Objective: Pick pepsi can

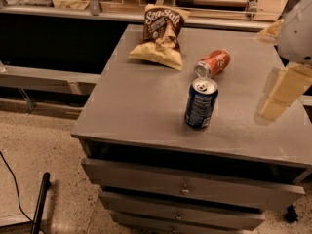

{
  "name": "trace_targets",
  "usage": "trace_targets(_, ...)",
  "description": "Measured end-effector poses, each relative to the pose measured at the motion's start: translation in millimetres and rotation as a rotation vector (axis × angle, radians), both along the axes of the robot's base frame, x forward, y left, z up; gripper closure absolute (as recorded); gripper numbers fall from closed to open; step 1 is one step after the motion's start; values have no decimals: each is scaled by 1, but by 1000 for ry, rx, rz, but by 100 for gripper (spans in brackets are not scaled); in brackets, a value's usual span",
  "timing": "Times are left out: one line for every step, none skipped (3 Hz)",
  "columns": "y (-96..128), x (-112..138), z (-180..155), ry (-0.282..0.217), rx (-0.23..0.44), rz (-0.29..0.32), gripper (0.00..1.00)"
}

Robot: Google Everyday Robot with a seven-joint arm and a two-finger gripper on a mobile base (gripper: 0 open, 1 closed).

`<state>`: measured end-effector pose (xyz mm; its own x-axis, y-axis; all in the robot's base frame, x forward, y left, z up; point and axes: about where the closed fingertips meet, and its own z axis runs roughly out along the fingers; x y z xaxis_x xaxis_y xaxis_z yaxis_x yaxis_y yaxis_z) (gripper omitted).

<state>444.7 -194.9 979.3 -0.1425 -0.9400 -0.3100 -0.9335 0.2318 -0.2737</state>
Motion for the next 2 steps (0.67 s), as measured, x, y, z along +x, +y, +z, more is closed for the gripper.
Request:
trace_targets(29, 14, -13, -14, 79, 30, 0)
trace_targets(64, 28, -27, -13, 130, 77, 0)
